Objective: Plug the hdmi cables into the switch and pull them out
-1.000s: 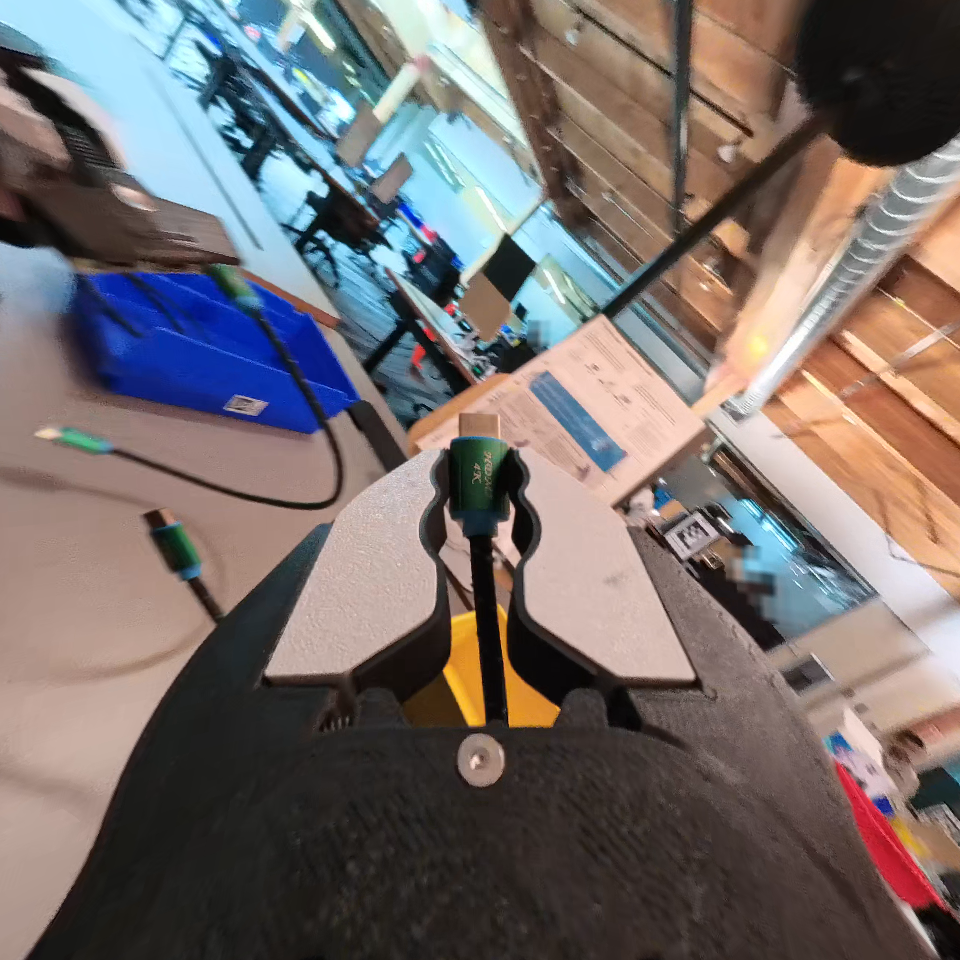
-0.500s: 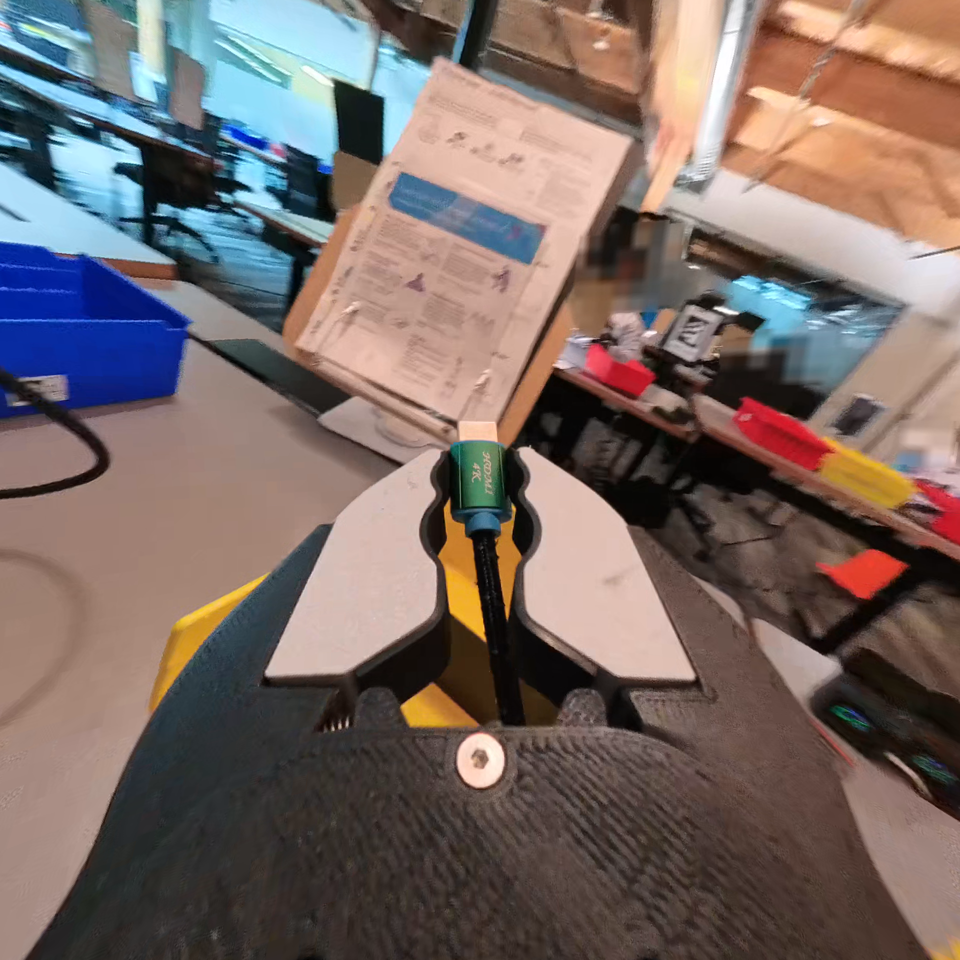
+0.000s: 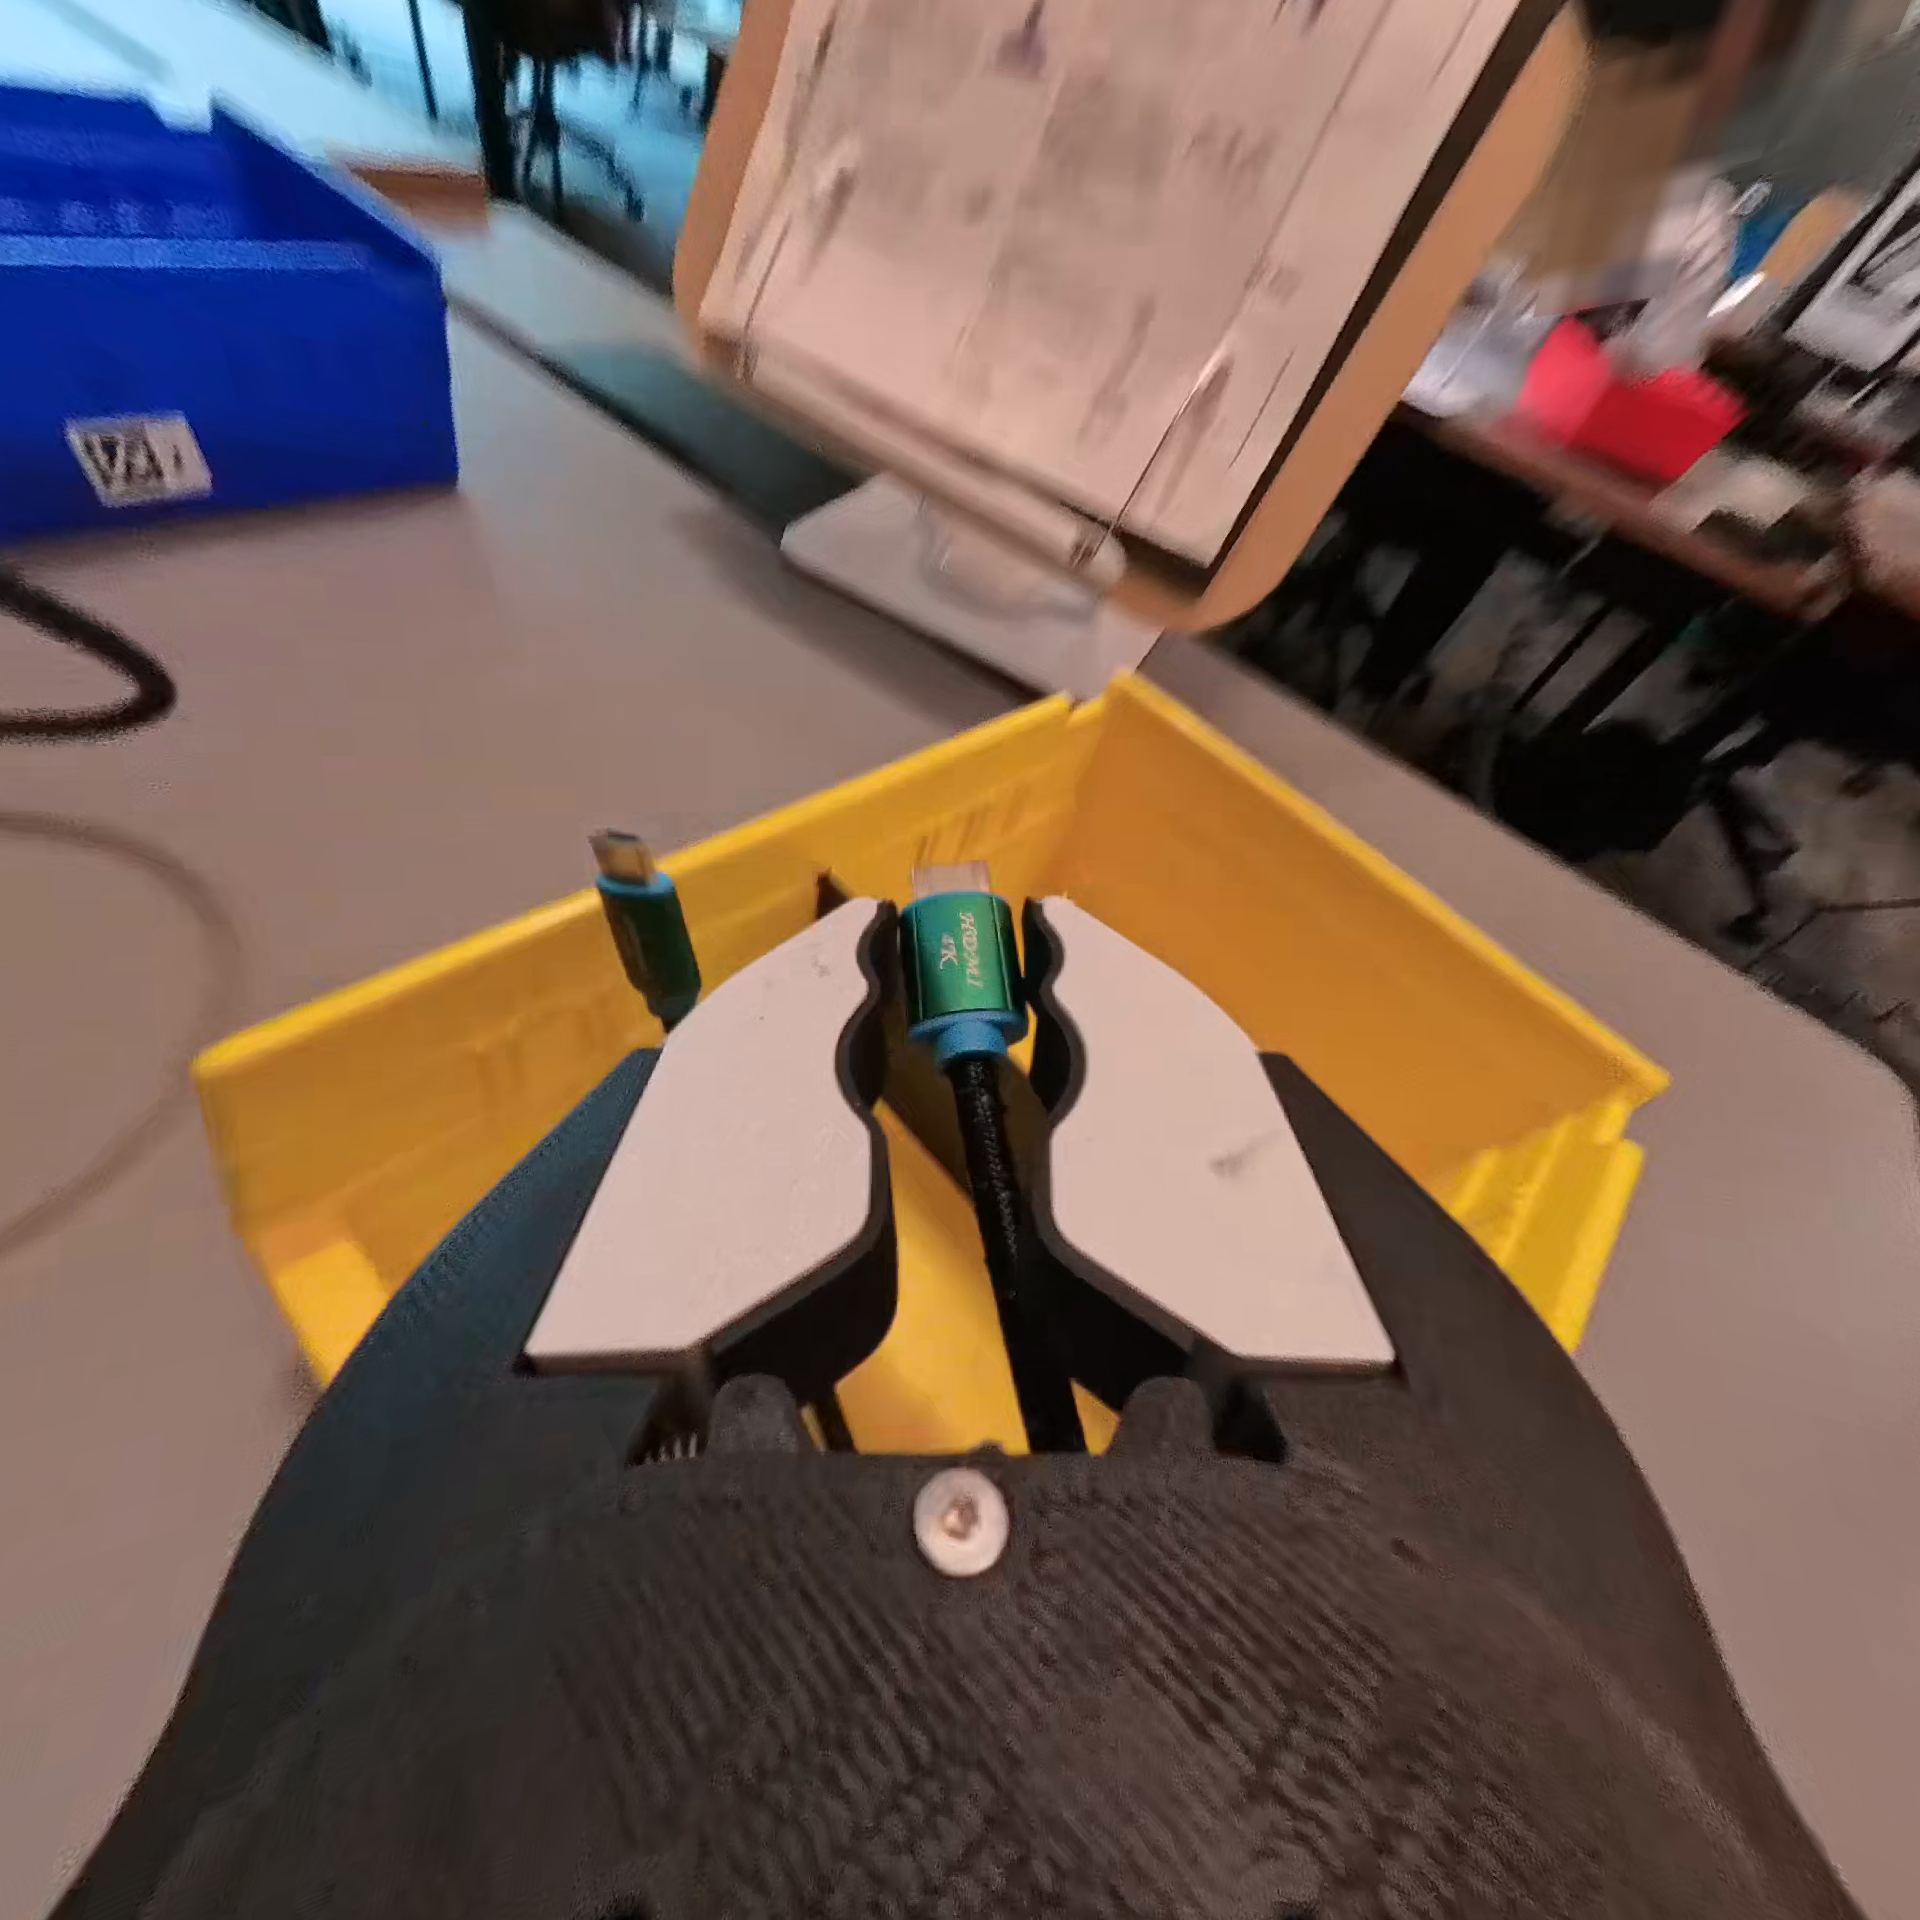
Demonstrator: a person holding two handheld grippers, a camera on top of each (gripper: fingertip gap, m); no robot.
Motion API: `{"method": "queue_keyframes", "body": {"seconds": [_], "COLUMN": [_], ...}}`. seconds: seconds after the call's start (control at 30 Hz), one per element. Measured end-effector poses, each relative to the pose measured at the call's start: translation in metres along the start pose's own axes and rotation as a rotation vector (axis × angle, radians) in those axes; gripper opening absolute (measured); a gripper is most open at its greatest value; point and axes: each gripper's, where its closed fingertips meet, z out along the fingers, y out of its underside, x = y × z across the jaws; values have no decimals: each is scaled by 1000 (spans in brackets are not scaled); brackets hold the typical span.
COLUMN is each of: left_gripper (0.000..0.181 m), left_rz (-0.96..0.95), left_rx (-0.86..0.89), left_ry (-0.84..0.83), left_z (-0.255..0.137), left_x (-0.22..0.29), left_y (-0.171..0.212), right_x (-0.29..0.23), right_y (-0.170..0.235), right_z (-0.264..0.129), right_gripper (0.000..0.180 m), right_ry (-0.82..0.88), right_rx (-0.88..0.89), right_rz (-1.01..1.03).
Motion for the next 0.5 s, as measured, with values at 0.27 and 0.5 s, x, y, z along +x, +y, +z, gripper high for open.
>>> {"method": "queue_keyframes", "body": {"seconds": [0.27,0.5], "left_gripper": [22,22], "left_rz": [-8,-13], "left_rx": [3,15], "left_ry": [-9,-12], "left_z": [0,-3], "left_x": [-2,-3], "left_y": [1,0], "right_x": [1,22], "right_y": [-16,-18], "right_z": [-10,-41], "right_gripper": [51,37], "right_ry": [34,181], "right_rx": [-73,-193], "right_rz": [-151,-221]}}
